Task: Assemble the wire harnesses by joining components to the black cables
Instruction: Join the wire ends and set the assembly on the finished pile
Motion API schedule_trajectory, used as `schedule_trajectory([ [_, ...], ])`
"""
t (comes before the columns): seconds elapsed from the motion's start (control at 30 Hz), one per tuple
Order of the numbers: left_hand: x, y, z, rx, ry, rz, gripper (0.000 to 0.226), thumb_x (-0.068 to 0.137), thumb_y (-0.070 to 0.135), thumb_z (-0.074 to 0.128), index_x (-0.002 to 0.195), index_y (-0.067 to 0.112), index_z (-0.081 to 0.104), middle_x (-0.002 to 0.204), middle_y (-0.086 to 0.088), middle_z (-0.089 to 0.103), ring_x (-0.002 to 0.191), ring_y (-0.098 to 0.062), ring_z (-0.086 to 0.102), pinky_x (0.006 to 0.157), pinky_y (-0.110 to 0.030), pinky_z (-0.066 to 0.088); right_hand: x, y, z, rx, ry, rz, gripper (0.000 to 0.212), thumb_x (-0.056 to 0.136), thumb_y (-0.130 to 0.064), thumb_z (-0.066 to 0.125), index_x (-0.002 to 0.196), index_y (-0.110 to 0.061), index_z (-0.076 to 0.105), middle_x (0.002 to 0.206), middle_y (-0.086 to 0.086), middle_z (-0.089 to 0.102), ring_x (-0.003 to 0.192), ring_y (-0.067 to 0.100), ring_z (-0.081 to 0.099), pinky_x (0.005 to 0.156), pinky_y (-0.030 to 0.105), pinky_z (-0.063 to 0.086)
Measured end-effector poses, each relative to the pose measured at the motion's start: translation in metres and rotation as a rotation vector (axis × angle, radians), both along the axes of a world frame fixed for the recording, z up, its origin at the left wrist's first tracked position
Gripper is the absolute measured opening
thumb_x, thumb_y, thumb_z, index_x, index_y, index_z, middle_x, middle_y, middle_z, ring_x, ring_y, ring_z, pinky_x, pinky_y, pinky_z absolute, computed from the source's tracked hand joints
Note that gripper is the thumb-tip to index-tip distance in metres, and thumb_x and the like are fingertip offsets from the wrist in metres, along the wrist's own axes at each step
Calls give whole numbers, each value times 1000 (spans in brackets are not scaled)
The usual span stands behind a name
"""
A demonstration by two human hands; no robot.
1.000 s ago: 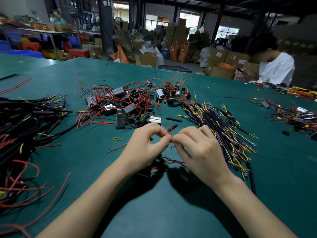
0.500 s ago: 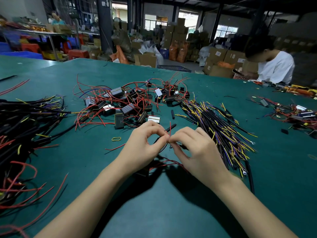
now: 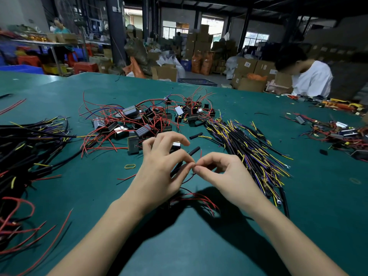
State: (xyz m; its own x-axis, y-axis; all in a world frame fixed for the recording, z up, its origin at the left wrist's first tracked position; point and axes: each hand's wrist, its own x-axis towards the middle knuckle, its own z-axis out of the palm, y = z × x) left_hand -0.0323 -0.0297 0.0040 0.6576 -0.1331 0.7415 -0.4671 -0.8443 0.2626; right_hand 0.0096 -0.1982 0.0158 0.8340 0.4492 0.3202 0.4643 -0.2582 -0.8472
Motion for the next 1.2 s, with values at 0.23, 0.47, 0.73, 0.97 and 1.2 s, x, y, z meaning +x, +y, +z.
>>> schedule_trajectory([
  [0.23, -1, -2, 1, 106, -3, 50, 8, 85, 26, 64, 81, 20, 66, 103, 0, 56, 105, -21, 53, 87, -39, 29, -3, -1, 4, -125, -172, -45, 10, 82, -11, 70, 73, -14, 66, 69, -4, 64, 62, 5, 54, 59, 18, 42],
  [0.47, -6, -10, 12, 175, 12, 155, 20, 86, 33, 49, 79, 18, 61, 100, 0, 55, 101, -23, 51, 84, -39, 27, -16, 14, 2, -510, -929, -343, 20, 75, -6, 72, 72, -10, 52, 69, 5, 52, 55, 26, 48, 54, 33, 41],
  [0.73, 3, -13, -1, -203, 213, 185, 9, 89, 27, 61, 81, 24, 63, 93, 10, 47, 98, -8, 47, 82, -30, 18, -18, 25, -4, -634, -908, -455, 18, 75, -10, 76, 70, -12, 58, 66, 5, 56, 56, 25, 56, 54, 30, 42],
  [0.97, 5, -14, -7, -236, 202, 113, 8, 89, 24, 63, 82, 22, 66, 90, 12, 47, 93, -4, 48, 84, -30, 24, -10, 16, -9, -265, -209, -291, 15, 87, -21, 64, 74, -16, 70, 77, 2, 64, 73, 16, 57, 74, 31, 45],
  [1.2, 2, -13, -3, -213, 144, 109, 13, 86, 30, 59, 83, 21, 68, 93, 8, 49, 92, -5, 47, 84, -35, 29, -9, 11, -4, 178, 174, -158, 6, 83, -5, 69, 82, -4, 75, 77, 6, 72, 67, 3, 58, 67, 13, 46],
])
